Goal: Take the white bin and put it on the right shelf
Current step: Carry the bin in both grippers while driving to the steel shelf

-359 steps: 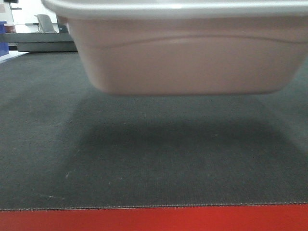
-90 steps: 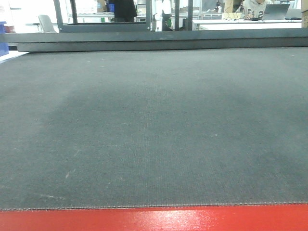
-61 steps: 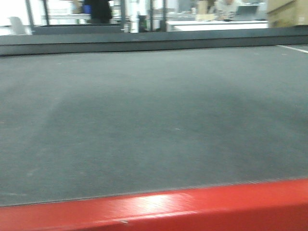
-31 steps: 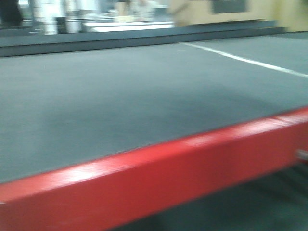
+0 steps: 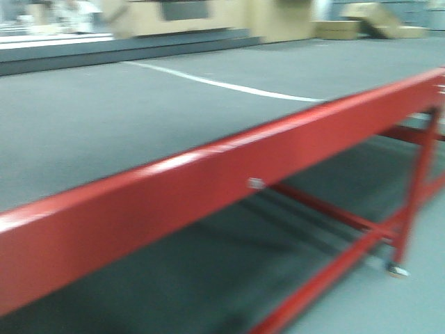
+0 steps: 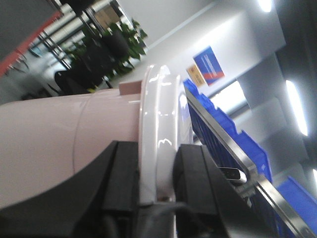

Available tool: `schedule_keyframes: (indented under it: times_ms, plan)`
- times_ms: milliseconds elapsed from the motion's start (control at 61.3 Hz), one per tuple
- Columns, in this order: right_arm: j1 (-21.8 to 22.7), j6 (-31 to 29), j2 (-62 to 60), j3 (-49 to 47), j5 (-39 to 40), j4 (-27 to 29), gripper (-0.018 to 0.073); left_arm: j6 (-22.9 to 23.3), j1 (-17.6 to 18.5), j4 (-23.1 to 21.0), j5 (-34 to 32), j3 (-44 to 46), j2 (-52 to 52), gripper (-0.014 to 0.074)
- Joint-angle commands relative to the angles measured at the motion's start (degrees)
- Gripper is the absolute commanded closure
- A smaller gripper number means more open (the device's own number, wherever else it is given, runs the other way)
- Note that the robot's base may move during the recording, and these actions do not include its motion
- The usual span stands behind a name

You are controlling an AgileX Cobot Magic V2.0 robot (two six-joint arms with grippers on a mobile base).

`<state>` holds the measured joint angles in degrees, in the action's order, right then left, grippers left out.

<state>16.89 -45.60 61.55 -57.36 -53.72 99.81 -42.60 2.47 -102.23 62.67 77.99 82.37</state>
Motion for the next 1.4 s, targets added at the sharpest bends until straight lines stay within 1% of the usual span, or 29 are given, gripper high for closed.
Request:
schedule_keyframes:
  times_ms: [0,1387]
  plan:
    - [-1.8,0.5,-2.2,-2.3,-14.3,9.0,0.0443,-1.0,2.1,-1.5,12.1,2.2,-2.4,0.0722]
    - [-1.8,0.5,-2.2,-2.3,-14.3,9.0,0.0443,-1.0,2.1,-1.5,12.1,2.2,-2.4,0.0722]
